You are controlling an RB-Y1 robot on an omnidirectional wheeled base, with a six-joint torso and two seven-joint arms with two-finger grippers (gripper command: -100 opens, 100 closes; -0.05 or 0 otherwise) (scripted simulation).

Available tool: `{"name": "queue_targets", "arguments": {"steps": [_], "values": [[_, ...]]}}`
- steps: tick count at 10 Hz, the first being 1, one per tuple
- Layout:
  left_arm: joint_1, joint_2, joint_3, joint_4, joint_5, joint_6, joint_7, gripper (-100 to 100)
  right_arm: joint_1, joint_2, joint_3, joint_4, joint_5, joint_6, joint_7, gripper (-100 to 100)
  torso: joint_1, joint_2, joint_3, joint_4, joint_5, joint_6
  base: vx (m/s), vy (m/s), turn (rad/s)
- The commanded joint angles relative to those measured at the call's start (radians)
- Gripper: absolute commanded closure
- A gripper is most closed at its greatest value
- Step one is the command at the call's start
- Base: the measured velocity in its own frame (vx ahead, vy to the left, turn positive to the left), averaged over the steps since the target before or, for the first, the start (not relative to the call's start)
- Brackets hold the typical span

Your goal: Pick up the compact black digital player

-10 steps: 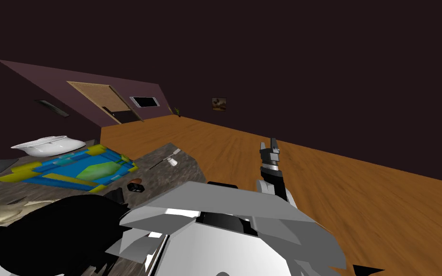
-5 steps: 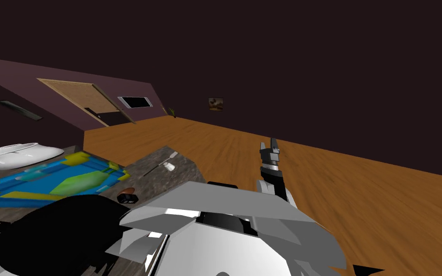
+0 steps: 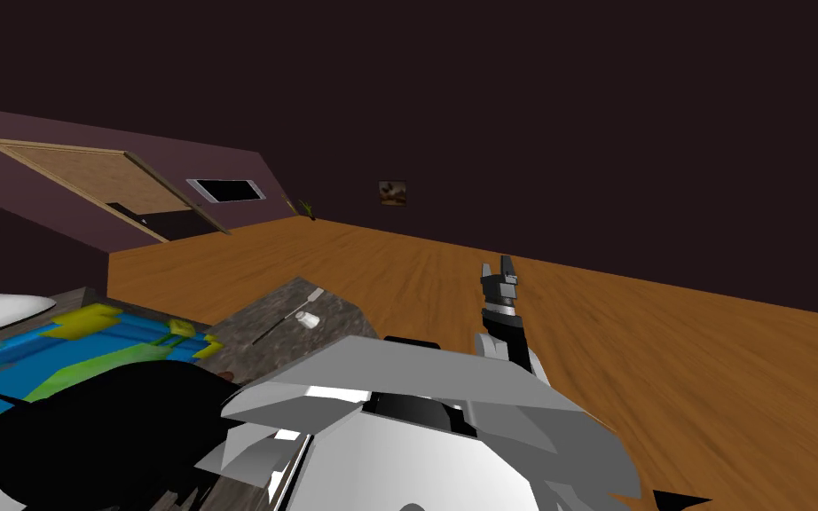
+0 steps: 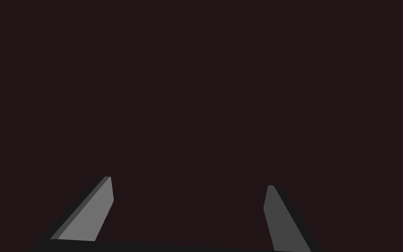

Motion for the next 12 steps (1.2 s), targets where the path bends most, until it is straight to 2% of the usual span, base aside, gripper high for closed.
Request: {"name": "queue_targets", "arguments": {"steps": [1,4,5,6,7,8,9,10,11,12], "values": [[0.001,0.012,-0.013,0.013,0.028,-0.001,-0.022,-100,0.000,0.000,0.000,0.000,0.000,0.000,0.000,0,0.000,0.000,0.000,0.000,0.000,0.000,0.014,0.055,-0.029],[-0.001,0.076,-0.048,0.033,0.078,-0.001,-0.032,-100,0.000,0.000,0.000,0.000,0.000,0.000,0.000,0,-0.002,0.001,0.000,0.000,0.000,0.000,0.022,0.053,-0.074],[-0.001,0.066,-0.041,0.027,0.074,0.000,-0.036,-100,0.000,0.000,0.000,0.000,0.000,0.000,0.000,0,-0.002,0.001,0.000,0.000,0.000,0.000,0.009,0.028,-0.018],[-0.001,0.068,-0.042,0.027,0.075,0.000,-0.035,0,0.000,0.000,0.000,0.000,0.000,0.000,0.000,0,-0.004,0.001,0.001,0.001,0.000,-0.001,0.002,0.005,0.002],[0.029,0.018,-0.040,0.077,0.025,-0.042,0.015,-100,0.000,0.000,0.000,0.000,0.000,0.000,0.000,0,-0.005,0.002,0.001,0.001,-0.001,-0.001,0.065,-0.051,-0.015],[0.029,0.010,-0.040,0.103,0.001,-0.042,0.034,-100,0.000,0.000,0.000,0.000,0.000,0.000,0.000,0,-0.008,-0.001,0.000,0.000,-0.001,-0.001,0.087,-0.050,0.010],[0.029,0.010,-0.040,0.130,-0.005,-0.042,0.036,-100,0.000,0.000,0.000,0.000,0.000,0.000,0.000,0,-0.009,-0.002,-0.001,0.000,-0.002,-0.001,0.041,-0.025,0.004],[0.060,-0.036,-0.037,0.160,-0.040,-0.083,0.074,-100,0.000,0.000,0.000,0.000,0.000,0.000,0.000,0,-0.008,-0.001,-0.001,0.000,-0.002,-0.001,0.073,-0.054,-0.018],[0.060,-0.048,-0.037,0.192,-0.071,-0.083,0.102,-100,0.000,0.000,0.000,0.000,0.000,0.000,0.000,0,-0.009,-0.002,-0.001,0.000,-0.002,-0.001,0.068,-0.058,0.005],[0.060,-0.048,-0.037,0.223,-0.085,-0.083,0.108,-100,0.000,0.000,0.000,0.000,0.000,0.000,0.000,0,-0.010,-0.002,-0.001,0.000,-0.002,-0.001,0.025,-0.028,0.005]]}}
